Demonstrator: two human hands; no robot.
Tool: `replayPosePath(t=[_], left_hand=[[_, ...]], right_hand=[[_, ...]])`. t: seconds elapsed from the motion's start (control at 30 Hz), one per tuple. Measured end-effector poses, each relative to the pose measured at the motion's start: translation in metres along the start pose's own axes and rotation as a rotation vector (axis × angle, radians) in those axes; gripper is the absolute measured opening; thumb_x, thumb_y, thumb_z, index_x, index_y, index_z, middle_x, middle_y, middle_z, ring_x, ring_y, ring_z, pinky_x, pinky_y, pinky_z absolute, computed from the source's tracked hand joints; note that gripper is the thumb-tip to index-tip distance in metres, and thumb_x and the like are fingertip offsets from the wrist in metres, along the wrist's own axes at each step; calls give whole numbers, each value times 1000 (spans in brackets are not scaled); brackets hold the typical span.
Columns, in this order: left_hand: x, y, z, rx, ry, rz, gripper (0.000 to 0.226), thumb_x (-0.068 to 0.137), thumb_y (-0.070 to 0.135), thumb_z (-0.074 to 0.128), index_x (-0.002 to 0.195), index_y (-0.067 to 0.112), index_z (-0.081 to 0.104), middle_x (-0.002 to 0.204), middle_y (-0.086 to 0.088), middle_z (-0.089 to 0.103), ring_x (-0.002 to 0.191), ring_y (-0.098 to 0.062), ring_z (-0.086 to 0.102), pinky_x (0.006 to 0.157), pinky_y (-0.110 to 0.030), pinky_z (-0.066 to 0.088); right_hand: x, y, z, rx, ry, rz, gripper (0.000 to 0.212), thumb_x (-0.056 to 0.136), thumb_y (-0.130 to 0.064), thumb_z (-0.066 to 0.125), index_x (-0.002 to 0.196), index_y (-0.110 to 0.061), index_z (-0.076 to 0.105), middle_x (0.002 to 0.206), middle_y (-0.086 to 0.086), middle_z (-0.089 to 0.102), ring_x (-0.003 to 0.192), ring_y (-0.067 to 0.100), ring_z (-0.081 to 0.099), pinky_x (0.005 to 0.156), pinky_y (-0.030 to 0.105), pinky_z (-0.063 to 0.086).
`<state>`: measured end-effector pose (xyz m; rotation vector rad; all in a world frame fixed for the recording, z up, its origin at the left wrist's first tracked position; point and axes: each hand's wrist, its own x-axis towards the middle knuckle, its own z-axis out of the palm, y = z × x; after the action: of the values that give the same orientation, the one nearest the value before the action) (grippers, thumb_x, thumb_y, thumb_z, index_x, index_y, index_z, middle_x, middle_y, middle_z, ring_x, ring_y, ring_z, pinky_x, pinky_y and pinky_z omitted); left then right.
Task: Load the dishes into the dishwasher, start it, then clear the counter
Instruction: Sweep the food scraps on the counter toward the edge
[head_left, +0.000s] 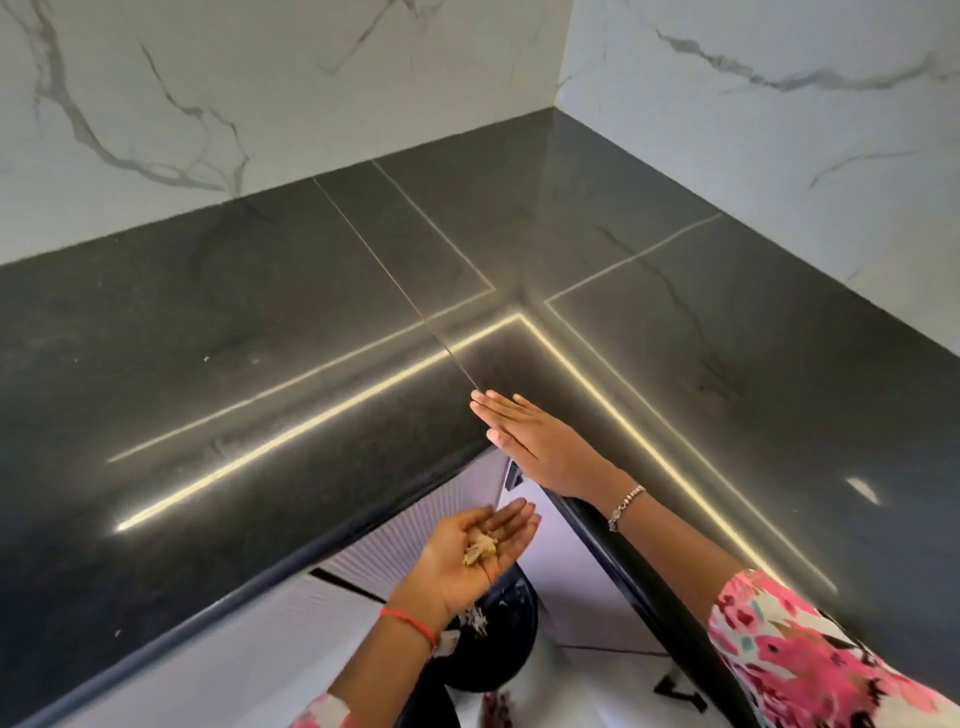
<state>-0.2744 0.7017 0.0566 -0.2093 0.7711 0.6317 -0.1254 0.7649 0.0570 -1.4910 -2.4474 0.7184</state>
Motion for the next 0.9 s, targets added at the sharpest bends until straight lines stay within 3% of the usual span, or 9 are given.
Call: replayPosePath(t=[0.07,0.2,0.3,0.43,0.63,0.7,0.8,0.9], left_hand=[[17,-5,-1,-27,5,54,56,96,11,29,66,-17,66,74,-30,67,61,-37,69,51,-43,56],[41,4,5,54,70,190,65,97,9,25,47,-2,67,52,-13,65,46,-18,65,41,-23,53],[44,3,-2,79,81,183,49,96,10,29,66,-3,65,57,-11,66,49,-17,66,44,-22,54],[46,-6,-25,179,213,184,30,95,12,36,71,5,53,47,-6,60,41,-14,60,44,-19,51],[84,-18,-93,158,445,129,33,93,8,33,64,3,48,37,-6,52,31,-14,52,38,-16,45],[111,-21,-127,207,523,118,33,91,8,33,61,5,44,34,-3,48,29,-13,48,36,-14,40],[156,-28,-182,345,527,106,36,92,6,27,56,8,35,28,-3,38,23,-12,36,34,-13,29],[203,-33,-230,534,527,144,34,83,1,30,50,8,36,27,-2,33,23,-11,30,38,-20,28]], right_hand=[[-16,-9,5,131,25,27,46,101,-29,24,146,-18,26,153,-9,23,141,-3,12,119,22,7],[-49,-33,25,316,65,104,44,93,-32,39,130,-16,54,135,-2,54,127,7,47,110,23,33],[-65,-45,44,483,296,176,29,89,-19,56,113,-7,67,115,7,68,105,3,61,96,14,43],[-75,-52,63,639,576,318,21,84,2,60,100,-3,72,106,7,70,98,-1,61,88,10,47],[-96,-34,139,675,434,605,26,86,7,52,102,-3,70,102,6,69,87,3,61,76,-2,41],[-101,-16,180,651,395,709,26,85,8,51,102,-1,69,102,9,70,89,11,62,78,1,43],[-103,17,249,637,367,820,24,83,11,52,97,3,69,96,15,71,89,21,66,86,21,51],[-98,50,319,582,305,875,22,82,11,54,97,4,69,96,17,70,90,24,67,82,15,47]])
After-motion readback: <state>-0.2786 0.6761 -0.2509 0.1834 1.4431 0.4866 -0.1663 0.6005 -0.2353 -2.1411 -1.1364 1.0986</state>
